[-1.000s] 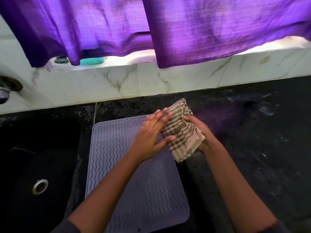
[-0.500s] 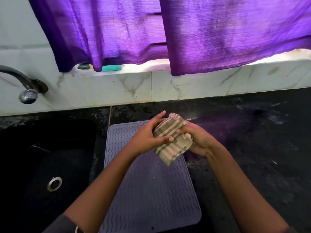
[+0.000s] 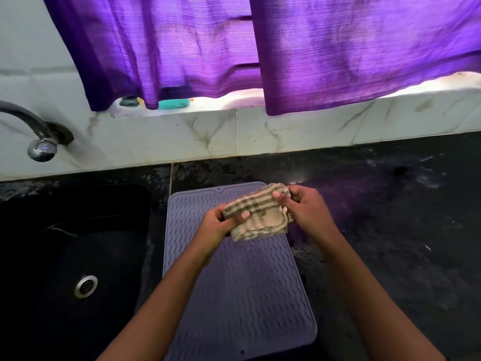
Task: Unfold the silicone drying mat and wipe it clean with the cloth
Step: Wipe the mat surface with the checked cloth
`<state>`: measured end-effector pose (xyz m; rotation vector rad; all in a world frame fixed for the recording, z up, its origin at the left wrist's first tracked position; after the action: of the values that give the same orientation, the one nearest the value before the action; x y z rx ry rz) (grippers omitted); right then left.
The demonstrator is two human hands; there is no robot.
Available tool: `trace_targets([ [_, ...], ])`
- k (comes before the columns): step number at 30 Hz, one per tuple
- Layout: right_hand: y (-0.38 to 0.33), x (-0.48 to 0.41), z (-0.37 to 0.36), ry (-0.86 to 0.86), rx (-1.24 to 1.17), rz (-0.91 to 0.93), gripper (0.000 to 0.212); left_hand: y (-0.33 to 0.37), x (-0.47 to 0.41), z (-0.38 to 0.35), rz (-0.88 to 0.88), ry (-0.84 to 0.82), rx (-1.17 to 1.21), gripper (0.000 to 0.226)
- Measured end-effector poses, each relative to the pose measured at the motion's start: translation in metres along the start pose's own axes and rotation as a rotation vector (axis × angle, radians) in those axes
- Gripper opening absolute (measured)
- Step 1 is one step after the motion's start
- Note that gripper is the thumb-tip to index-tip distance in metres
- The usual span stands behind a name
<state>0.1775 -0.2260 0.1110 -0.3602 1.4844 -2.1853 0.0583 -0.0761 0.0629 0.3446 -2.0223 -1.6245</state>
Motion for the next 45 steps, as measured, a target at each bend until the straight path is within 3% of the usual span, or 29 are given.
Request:
trace_targets([
  [5, -0.003, -0.005, 0.000, 0.136, 0.720, 0.104, 0.035, -0.005, -0.007, 0.001, 0.131, -0.006, -0.009, 0.019],
  [7, -0.007, -0.002, 0.003, 0.126, 0.795, 0.290, 0.051, -0.006, -0.010, -0.001, 0.156, 0.041, -0.083, 0.018],
  [9, -0.015, 0.002, -0.002, -0.176, 0.772, 0.523, 0.083, -0.002, -0.015, -0.002, 0.153, 0.047, -0.171, 0.015],
  [11, -0.009, 0.007, -0.021, -0.510, 0.870, 0.585, 0.107, 0.005, -0.022, -0.005, 0.124, 0.017, -0.254, 0.014],
  [12, -0.002, 0.008, -0.030, -0.566, 0.912, 0.580, 0.111, 0.006, -0.027, -0.006, 0.126, 0.011, -0.253, 0.016],
  [16, 0.025, 0.008, -0.047, -0.356, 0.707, 0.526, 0.077, 0.002, -0.044, -0.009, 0.272, -0.072, -0.096, 0.018],
  [18, 0.028, 0.002, -0.047, -0.278, 0.684, 0.504, 0.073, -0.004, -0.054, -0.009, 0.337, -0.156, -0.008, 0.027],
  [21, 0.025, -0.021, -0.047, -0.178, 0.676, 0.453, 0.064, -0.011, -0.076, -0.002, 0.228, -0.099, -0.066, 0.038],
  [23, 0.025, -0.044, -0.047, -0.050, 0.664, 0.410, 0.058, -0.018, -0.092, 0.007, 0.081, 0.037, -0.281, 0.046],
  [26, 0.031, -0.084, -0.051, 0.050, 0.651, 0.406, 0.057, -0.036, -0.113, 0.023, -0.129, 0.167, -1.029, 0.046],
  [28, 0.038, -0.107, -0.064, -0.029, 0.719, 0.458, 0.055, -0.048, -0.120, 0.029, -0.132, 0.120, -1.377, 0.058],
  [31, 0.067, -0.123, -0.088, -0.330, 0.966, 0.422, 0.056, -0.060, -0.125, 0.035, -0.108, 0.096, -1.436, 0.061],
  [33, 0.090, -0.122, -0.096, -0.450, 0.999, 0.370, 0.062, -0.067, -0.125, 0.040, -0.155, 0.120, -1.433, 0.060],
  [45, 0.114, -0.079, -0.092, -0.395, 0.964, 0.327, 0.064, -0.072, -0.126, 0.041, -0.221, 0.205, -1.461, 0.056],
])
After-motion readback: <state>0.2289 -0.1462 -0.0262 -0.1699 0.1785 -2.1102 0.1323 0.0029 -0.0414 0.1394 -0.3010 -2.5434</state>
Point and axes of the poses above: each hand's wrist, its own x-axis away from the middle knuckle, its own z-axis out of the back of the hand, y = z × x, the point moved 2 cm from there along -x, towards the middle knuckle, and after that the axes turned 4 degrees about y, right-handed, at the moved point
